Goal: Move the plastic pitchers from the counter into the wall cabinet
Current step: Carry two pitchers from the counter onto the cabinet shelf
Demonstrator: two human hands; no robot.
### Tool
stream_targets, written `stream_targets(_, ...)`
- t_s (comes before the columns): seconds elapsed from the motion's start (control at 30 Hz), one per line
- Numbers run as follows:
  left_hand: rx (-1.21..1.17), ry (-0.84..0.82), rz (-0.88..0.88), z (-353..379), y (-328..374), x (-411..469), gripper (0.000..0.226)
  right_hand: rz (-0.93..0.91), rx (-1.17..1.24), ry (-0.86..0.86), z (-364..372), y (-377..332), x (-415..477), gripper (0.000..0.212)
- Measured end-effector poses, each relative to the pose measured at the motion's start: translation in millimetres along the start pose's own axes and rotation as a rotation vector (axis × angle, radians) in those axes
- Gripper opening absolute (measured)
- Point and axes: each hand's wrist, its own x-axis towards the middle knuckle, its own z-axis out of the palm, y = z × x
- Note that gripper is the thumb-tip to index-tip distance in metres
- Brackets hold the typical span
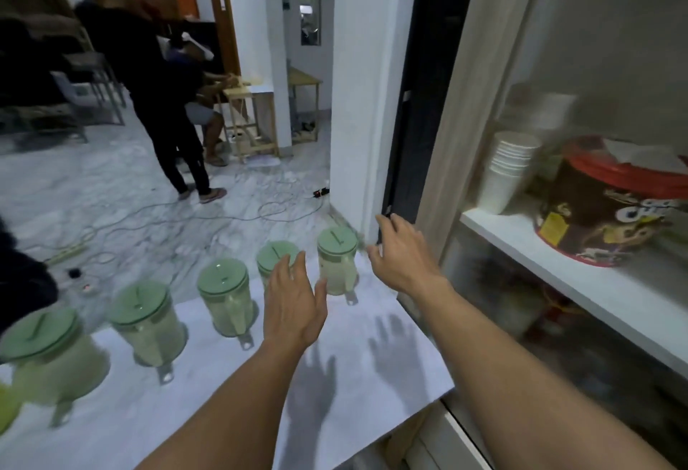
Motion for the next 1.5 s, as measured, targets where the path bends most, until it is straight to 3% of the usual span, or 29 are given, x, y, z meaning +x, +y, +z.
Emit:
stream_targets(0.23, -0.057, 0.058, -0.331, 68, -35, 25, 0.064, 0.034, 0.185, -0.128, 119, 19, 55, 0.063)
stream_targets(0.4, -0.351, 0.123, -0.640, 105, -56, 50, 0.076, 0.246, 0.412, -0.125, 178, 27, 75, 0.057)
stream_targets(0.6, -0.434, 0.113, -0.775, 134, -68, 68, 0.050, 0.530, 0.720, -0.100, 225, 34, 93, 0.047)
stream_targets(0.77, -0.471, 0.133, -0.705, 145, -76, 72, 0.027, 0.562, 0.904, -0.129, 236, 32, 99, 0.031)
stream_targets(1.03, -0.456, 0.181, -0.542, 129, -66, 78, 0.016, 0.503, 0.862, -0.052, 215, 33, 88, 0.017)
stream_targets(1.5, -0.596, 0.234, -0.298, -7, 1, 44, 0.012, 0.519, 0.861, 0.211, 66, -6, 10, 0.017)
